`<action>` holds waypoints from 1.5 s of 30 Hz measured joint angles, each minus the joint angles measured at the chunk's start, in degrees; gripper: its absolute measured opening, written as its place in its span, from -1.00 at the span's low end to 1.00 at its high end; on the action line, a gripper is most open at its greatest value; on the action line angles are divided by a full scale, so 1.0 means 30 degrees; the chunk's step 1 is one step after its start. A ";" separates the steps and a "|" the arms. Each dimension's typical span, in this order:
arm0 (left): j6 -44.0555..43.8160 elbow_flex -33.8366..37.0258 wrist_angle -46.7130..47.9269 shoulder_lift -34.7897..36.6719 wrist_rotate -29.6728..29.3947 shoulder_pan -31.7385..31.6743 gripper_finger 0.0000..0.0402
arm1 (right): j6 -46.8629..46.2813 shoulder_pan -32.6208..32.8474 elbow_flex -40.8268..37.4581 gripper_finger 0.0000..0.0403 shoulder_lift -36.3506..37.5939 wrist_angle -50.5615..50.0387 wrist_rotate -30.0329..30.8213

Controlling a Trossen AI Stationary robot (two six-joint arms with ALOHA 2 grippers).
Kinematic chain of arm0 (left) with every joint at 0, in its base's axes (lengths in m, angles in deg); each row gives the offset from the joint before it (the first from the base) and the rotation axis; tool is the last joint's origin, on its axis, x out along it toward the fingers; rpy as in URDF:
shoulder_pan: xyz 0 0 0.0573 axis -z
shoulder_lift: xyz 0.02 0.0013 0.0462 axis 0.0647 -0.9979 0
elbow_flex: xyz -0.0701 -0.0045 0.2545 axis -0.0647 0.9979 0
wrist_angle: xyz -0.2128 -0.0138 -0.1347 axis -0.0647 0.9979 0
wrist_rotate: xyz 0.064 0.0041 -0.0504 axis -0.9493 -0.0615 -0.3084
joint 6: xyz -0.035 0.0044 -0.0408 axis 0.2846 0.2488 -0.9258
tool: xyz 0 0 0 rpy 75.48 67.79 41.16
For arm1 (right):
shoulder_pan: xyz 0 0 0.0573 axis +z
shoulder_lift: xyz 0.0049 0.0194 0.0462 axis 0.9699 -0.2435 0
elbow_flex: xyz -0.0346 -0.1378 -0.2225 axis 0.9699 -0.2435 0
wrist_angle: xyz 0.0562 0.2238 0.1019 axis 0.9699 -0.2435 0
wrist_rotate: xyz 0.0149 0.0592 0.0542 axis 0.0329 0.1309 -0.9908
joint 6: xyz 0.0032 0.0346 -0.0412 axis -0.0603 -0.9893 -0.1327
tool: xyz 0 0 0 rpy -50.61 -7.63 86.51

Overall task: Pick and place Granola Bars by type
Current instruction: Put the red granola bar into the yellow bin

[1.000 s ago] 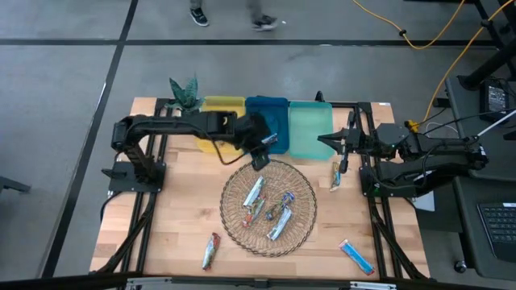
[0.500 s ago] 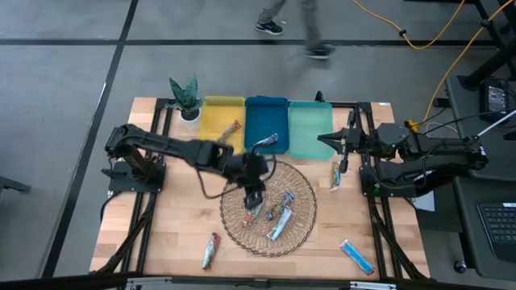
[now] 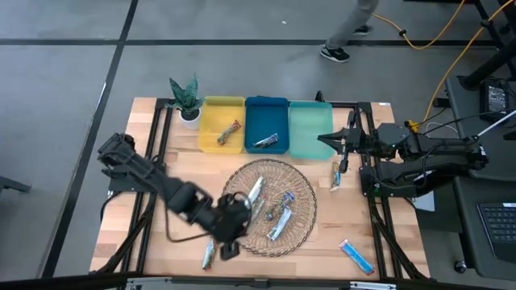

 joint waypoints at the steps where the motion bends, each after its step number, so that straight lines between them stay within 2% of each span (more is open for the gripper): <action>1: -0.0551 0.0000 0.0140 0.0000 -0.0319 0.0453 -0.77 | -0.0011 0.0000 0.0000 -0.87 0.0000 0.0000 0.0000; 7: -0.4720 0.0000 0.1273 -0.0043 -0.2820 0.3112 -0.77 | -0.1554 0.0000 0.0000 -0.87 0.0000 -0.0271 -0.0008; 10: -0.7172 0.0000 0.2240 -0.0359 -0.3403 0.4175 -0.77 | -0.2614 0.0000 0.0000 -0.87 0.0000 -0.0387 -0.0007; 15: -1.0917 0.0000 0.3786 -0.1340 -0.3149 0.5337 -0.76 | -0.3027 0.0007 0.0000 -0.87 0.0000 -0.0386 -0.0007; 22: -1.3723 0.0464 0.4237 -0.2826 -0.2834 0.5961 -0.76 | -0.3038 0.0007 0.0000 -0.87 0.0000 -0.0386 -0.0007; 27: -1.5342 0.1197 0.4107 -0.3396 -0.1495 0.5974 -0.74 | -0.3038 0.0007 0.0000 -0.87 0.0000 -0.0393 -0.0007; 31: -1.5792 0.1341 0.4068 -0.3809 -0.0894 0.5974 -0.55 | -0.3038 0.0007 0.0000 -0.87 0.0000 -0.0393 -0.0007; 37: -1.6056 0.1341 0.4083 -0.4849 -0.0248 0.5696 -0.09 | -0.3038 0.0007 0.0000 -0.87 0.0000 -0.0393 -0.0007; 41: -1.6127 0.1333 0.4207 -0.5964 0.0924 0.5347 0.21 | -0.3038 0.0007 0.0000 -0.87 0.0000 -0.0393 -0.0008; 45: -1.6114 0.1333 0.4411 -0.7168 0.1741 0.5017 0.38 | -0.3038 0.0007 0.0000 -0.87 0.0000 -0.0393 -0.0007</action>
